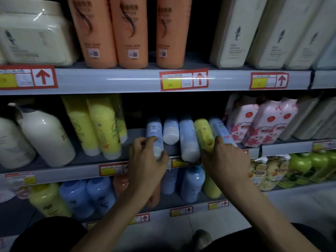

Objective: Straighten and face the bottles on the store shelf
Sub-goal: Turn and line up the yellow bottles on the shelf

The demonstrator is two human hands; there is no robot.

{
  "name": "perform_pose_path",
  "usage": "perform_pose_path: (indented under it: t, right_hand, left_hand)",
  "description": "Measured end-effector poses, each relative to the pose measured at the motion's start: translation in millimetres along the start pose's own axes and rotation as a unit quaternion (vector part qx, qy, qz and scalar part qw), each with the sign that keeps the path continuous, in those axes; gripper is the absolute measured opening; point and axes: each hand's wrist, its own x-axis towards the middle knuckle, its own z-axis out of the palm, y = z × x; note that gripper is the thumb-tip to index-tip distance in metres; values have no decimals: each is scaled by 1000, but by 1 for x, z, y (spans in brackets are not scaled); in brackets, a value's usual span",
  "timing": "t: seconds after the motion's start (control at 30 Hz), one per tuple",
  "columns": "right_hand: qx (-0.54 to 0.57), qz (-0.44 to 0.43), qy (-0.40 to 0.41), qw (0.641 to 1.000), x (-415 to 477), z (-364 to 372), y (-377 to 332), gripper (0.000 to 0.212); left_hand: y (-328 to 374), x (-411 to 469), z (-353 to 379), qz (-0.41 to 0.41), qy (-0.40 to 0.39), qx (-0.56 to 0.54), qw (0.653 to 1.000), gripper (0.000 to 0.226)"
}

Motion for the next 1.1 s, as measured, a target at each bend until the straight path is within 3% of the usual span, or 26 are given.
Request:
perform_pose_path:
  t: [0.27, 0.5, 0.57, 0.7, 0.77, 1.1]
  right_hand:
    - [168, 30, -83, 982, 1, 9, 12, 55]
    - [359, 112, -134, 917, 5, 10, 19, 79]
    - [429, 141, -146, 880, 8, 7, 22, 64]
    - [622, 224, -183, 728, 14, -2, 28, 43]
    - [671, 238, -184, 678, 12, -9, 30, 37]
    - [690, 168, -176, 681, 8, -26, 40, 36]
  left_hand:
    - [4, 4, 6, -42, 20, -51, 998, 54]
    - [0, 1, 4, -65, 22, -128, 989, 56]
    - [0, 2, 2, -72, 22, -144, 987, 57]
    - [1, 4, 1, -79, 26, -163, 983, 58]
    - [1, 4, 2, -79, 23, -159, 984, 59]
    - [31, 3, 28, -61, -16, -169, 984, 63]
